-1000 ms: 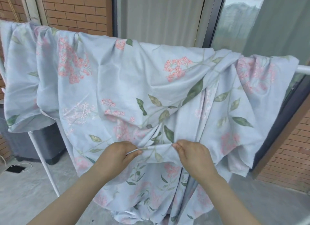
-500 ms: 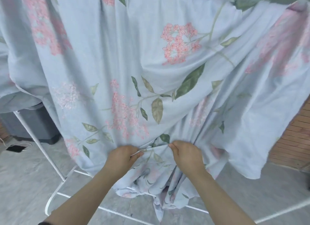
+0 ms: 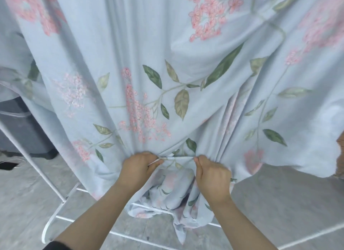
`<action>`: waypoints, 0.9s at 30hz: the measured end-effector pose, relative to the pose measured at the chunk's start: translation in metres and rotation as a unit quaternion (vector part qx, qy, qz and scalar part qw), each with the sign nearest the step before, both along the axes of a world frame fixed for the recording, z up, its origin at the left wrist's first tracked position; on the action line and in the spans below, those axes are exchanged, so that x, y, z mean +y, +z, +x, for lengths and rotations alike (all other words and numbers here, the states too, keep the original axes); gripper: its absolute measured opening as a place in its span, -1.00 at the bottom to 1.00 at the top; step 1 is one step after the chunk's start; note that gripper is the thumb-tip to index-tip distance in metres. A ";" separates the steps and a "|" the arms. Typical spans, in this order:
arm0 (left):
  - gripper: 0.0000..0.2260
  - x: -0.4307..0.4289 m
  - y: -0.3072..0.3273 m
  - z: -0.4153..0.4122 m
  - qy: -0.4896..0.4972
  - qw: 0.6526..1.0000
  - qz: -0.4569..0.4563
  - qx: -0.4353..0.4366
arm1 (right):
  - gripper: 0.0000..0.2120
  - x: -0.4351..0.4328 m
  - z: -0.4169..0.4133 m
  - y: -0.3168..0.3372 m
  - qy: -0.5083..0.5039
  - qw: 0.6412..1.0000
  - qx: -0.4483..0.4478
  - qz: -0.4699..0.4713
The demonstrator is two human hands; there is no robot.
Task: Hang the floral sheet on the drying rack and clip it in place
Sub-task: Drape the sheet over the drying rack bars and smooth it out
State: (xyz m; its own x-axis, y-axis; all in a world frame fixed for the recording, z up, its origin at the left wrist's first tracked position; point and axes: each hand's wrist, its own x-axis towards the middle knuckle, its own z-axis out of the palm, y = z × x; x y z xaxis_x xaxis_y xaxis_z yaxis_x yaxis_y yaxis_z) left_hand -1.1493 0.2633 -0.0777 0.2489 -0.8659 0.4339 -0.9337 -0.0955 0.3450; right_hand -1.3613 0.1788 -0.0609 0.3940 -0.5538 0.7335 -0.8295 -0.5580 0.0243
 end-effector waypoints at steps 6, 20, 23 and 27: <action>-0.48 -0.013 -0.044 -0.001 -0.008 0.998 -0.059 -0.003 | -0.66 -0.009 0.007 -0.038 -0.006 0.996 -0.054 -0.065; -0.50 -0.083 -0.126 0.019 -0.075 0.958 -0.274 -0.050 | -0.64 -0.077 0.028 -0.109 0.005 0.961 -0.112 -0.252; -0.59 -0.094 -0.137 0.023 -0.086 0.936 -0.333 -0.069 | -0.64 -0.088 0.029 -0.113 0.028 0.937 -0.134 -0.323; -0.63 -0.089 -0.148 0.032 -0.082 0.929 -0.354 -0.071 | -0.62 -0.083 0.033 -0.125 0.052 0.926 -0.147 -0.343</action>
State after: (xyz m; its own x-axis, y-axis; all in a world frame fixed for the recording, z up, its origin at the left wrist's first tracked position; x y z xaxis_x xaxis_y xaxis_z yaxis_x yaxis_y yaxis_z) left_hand -1.1178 0.1743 -0.2252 0.0354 -0.3715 0.9278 -0.9564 0.2567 0.1393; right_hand -1.3280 0.0956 -0.1859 0.1463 0.1128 0.9828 -0.7995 -0.5716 0.1846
